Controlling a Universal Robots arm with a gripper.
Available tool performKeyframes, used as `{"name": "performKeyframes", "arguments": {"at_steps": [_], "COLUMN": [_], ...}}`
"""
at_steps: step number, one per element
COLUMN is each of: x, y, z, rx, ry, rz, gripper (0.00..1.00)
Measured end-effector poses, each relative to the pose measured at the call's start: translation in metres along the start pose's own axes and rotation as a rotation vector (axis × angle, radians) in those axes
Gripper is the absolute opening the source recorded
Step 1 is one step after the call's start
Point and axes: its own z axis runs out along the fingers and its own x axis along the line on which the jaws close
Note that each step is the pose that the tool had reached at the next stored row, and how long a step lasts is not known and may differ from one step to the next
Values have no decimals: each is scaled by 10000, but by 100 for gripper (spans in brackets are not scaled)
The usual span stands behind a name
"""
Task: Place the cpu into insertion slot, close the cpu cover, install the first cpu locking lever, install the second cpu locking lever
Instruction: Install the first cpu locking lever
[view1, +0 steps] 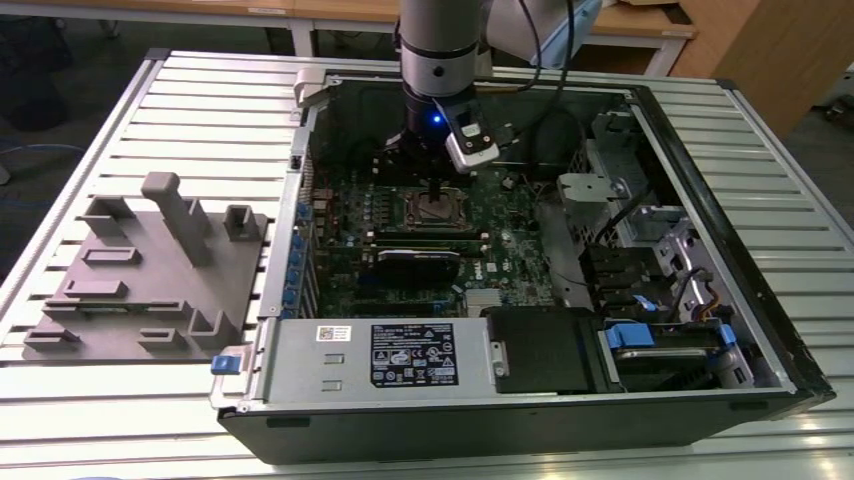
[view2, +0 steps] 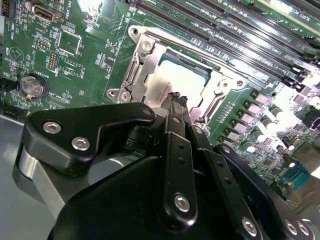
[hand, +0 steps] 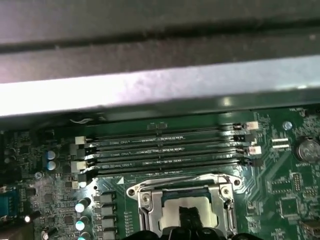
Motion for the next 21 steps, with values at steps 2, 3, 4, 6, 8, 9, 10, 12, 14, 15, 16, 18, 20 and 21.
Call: {"name": "performKeyframes", "arguments": {"at_steps": [2,3,4,6,8,9,10,12,14,15,16,18,20,21], "x": [-3,-4,-5,-6,-6,-6,-6,-6,-7,-7,-6,-7,-6,-6], "y": [0,0,0,0,0,0,0,0,1,1,1,1,0,0], "z": [2,2,3,4,4,4,4,4,5,5,5,5,4,4], "rx": [-6,-8,-11,-16,-16,-16,-16,-15,-14,-10,-5,2,5,4], "ry": [5,9,12,17,23,25,28,36,80,119,170,262,269,271], "rz": [-95,-140,-185,-258,-268,-267,-268,-268,-270,-268,-268,-267,-266,-266], "gripper": [10,10,10,10,10,10,10,10,10,10,10,10,10,10]}}
